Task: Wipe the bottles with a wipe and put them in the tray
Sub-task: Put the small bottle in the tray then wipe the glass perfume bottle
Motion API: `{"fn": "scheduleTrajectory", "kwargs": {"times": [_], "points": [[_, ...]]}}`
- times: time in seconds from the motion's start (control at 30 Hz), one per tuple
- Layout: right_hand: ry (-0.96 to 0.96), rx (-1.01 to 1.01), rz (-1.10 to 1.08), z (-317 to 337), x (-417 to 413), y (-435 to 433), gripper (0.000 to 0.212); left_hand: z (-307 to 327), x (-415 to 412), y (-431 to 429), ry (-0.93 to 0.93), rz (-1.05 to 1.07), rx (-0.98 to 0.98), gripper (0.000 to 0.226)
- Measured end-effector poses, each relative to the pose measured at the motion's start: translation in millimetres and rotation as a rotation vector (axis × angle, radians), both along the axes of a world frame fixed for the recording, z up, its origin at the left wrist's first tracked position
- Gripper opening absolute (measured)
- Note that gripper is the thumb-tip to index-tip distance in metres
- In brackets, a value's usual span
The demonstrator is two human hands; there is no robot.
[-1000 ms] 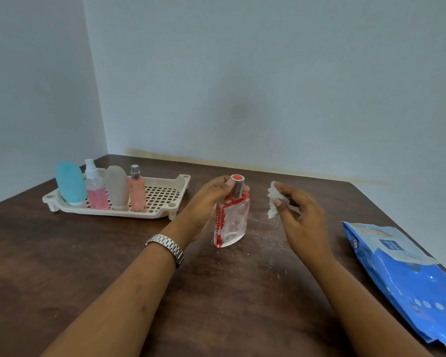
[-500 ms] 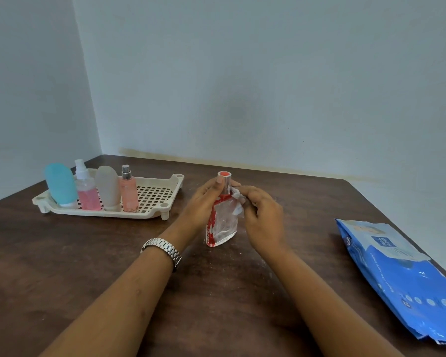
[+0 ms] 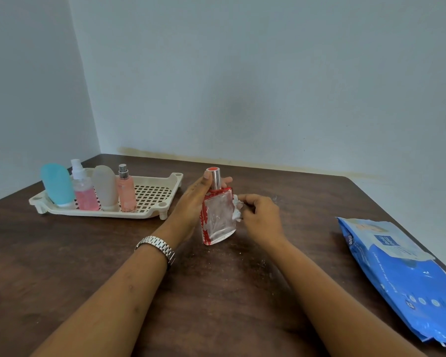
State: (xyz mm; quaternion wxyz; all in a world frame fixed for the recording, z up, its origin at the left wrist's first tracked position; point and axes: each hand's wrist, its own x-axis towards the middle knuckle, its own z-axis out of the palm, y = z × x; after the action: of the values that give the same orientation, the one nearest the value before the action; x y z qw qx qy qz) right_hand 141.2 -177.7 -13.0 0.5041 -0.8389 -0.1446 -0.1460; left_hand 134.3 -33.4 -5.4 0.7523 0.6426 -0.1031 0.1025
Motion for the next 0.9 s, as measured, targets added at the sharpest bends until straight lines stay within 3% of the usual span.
{"fn": "scheduleTrajectory", "kwargs": {"times": [0.07, 0.2, 0.33, 0.43, 0.57, 0.7, 0.77, 0.9], "points": [[0.03, -0.114, 0.024, -2.2, -1.7, -3.5, 0.023, -1.3, 1.2, 1.0, 0.007, 0.02, -0.079, 0.045], [0.025, -0.235, 0.035, -5.2, -4.3, -2.4, 0.027, -5.6, 4.7, 2.1, 0.069, 0.109, -0.263, 0.049], [0.033, -0.077, 0.038, 4.3, -8.6, 3.2, 0.024, -4.3, 2.2, -1.3, 0.088, 0.102, -0.404, 0.041], [0.021, 0.032, 0.018, 9.3, -9.2, 1.0, 0.02, -4.5, 0.5, -8.1, 0.089, 0.071, -0.399, 0.045], [0.098, -0.02, 0.073, 6.7, -9.4, -7.0, 0.017, -6.4, 0.7, -12.0, 0.078, 0.129, -0.396, 0.048], [0.07, -0.017, 0.067, 5.4, -12.3, -7.8, 0.014, -0.4, -0.4, 2.4, 0.111, 0.217, -0.576, 0.055], [0.102, 0.118, 0.101, 3.9, -18.1, -1.2, 0.014, 1.5, -0.4, 11.0, 0.139, 0.248, -0.672, 0.064], [0.289, 0.694, 0.15, 7.9, -37.6, 13.9, 0.015, 6.8, -5.0, 8.8, 0.16, 0.302, -0.826, 0.063]]}}
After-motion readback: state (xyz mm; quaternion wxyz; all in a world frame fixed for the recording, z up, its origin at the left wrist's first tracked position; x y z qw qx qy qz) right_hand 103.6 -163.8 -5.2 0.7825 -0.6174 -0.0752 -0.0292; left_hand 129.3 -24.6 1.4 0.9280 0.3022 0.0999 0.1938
